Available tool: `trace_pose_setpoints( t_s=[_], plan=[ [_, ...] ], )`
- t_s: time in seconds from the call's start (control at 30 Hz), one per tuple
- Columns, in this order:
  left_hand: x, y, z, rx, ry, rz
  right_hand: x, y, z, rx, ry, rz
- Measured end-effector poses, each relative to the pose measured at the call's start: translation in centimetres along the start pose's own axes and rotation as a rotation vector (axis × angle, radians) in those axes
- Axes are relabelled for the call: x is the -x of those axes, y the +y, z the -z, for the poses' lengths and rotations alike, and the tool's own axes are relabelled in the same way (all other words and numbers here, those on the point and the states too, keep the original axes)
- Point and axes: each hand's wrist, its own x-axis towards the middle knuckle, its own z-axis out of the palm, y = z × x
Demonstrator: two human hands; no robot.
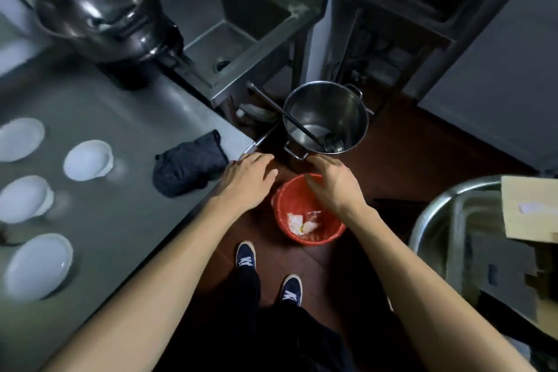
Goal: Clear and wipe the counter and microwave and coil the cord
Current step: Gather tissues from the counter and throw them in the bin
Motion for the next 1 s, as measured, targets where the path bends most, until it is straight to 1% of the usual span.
trace_pose_setpoints(
  t_s=[0.1,0.27,0.5,0.73,0.93,1.0],
  plan=[
    [2.4,-1.3,1.7,-0.018,0.048,0.054,-0.3,-2.4,0.1,-0.011,-0.011,0.067],
    [6.6,-4.3,3.7,-0.035,0.140,0.166,-1.0,-7.1,-0.5,-0.029,-0.037,0.232],
    [13.7,-10.2,5.9,0.009,0.246,0.352,-1.1,-15.3,-3.6,-0.026,-0.138,0.401],
    [23.6,-17.7,7.6,0.030,0.341,0.523,1.0,-26.1,-9.5,-0.013,-0.234,0.594],
    [34.0,-24.1,8.4,0.065,0.415,0.666,5.8,-36.0,-14.8,-0.005,-0.305,0.738],
    [37.5,-26.1,8.4,0.069,0.417,0.707,7.6,-39.0,-16.6,-0.001,-0.338,0.764]
  ],
)
